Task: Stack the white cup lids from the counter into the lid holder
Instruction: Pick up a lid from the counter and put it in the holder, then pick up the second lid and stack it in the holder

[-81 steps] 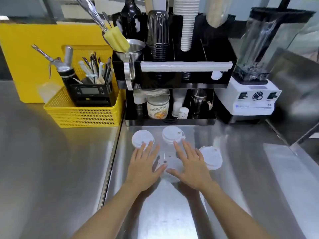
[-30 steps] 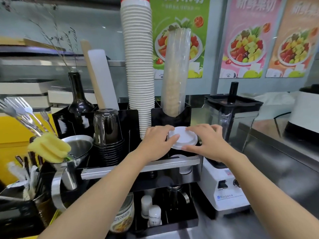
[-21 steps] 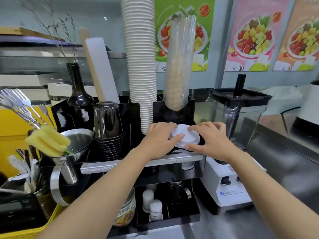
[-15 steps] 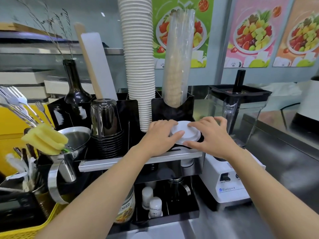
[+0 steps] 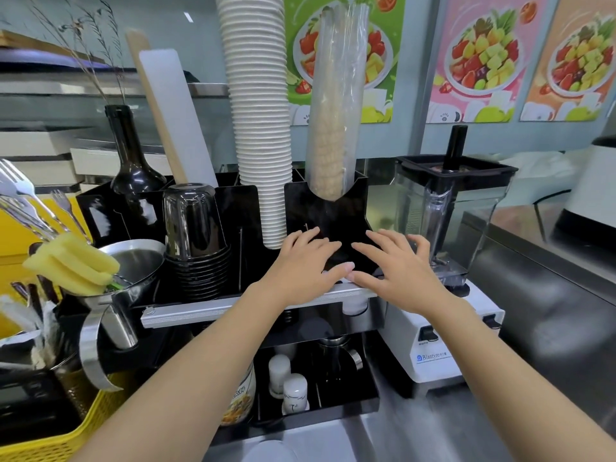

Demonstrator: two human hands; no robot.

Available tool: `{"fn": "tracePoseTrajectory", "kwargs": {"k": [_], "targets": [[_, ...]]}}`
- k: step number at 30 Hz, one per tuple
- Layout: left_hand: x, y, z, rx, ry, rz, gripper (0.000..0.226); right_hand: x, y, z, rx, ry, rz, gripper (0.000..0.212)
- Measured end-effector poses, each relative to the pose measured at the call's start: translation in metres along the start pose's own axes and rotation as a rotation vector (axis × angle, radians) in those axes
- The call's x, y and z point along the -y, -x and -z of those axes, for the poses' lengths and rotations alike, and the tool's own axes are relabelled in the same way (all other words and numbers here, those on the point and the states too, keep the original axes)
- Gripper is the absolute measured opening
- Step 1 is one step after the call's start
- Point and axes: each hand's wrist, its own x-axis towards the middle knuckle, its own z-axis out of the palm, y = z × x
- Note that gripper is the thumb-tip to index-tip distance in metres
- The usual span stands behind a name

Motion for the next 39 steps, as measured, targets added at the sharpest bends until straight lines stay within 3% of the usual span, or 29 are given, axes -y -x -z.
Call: {"fn": "tracePoseTrajectory", "kwargs": {"k": [4, 9, 19, 24, 28, 32, 35, 37, 39], "targets": [[0.003, 0.004, 0.001, -0.043, -0.071, -0.01, 0.063, -0.002, 0.003, 0.002, -0.054, -0.048, 0.016, 0.076], [-0.002, 0.036, 0.003, -0.262, -0.058, -0.083, 0.072, 0.003, 0.018, 0.005, -0.16, -0.156, 0.041, 0.069], [-0.022, 0.127, -0.046, -0.369, 0.091, -0.109, 0.058, 0.021, 0.112, -0.004, -0.052, -0.374, -0.072, 0.077], [-0.034, 0.183, -0.106, -0.195, 0.2, -0.027, 0.062, 0.037, 0.185, -0.028, 0.168, -0.457, -0.171, 0.086], [-0.042, 0.217, -0.145, 0.078, 0.343, 0.078, 0.084, 0.053, 0.239, -0.047, 0.461, -0.492, -0.205, 0.092], [-0.053, 0.242, -0.17, 0.371, 0.31, 0.13, 0.089, 0.061, 0.282, -0.066, 0.712, -0.438, -0.288, 0.098], [-0.058, 0.255, -0.188, 0.524, 0.328, 0.224, 0.092, 0.07, 0.3, -0.07, 0.804, -0.397, -0.296, 0.11], [-0.06, 0.262, -0.198, 0.553, 0.349, 0.219, 0.092, 0.076, 0.306, -0.069, 0.782, -0.363, -0.288, 0.122], [-0.062, 0.268, -0.203, 0.552, 0.397, 0.223, 0.091, 0.078, 0.308, -0.066, 0.718, -0.367, -0.284, 0.118]]}}
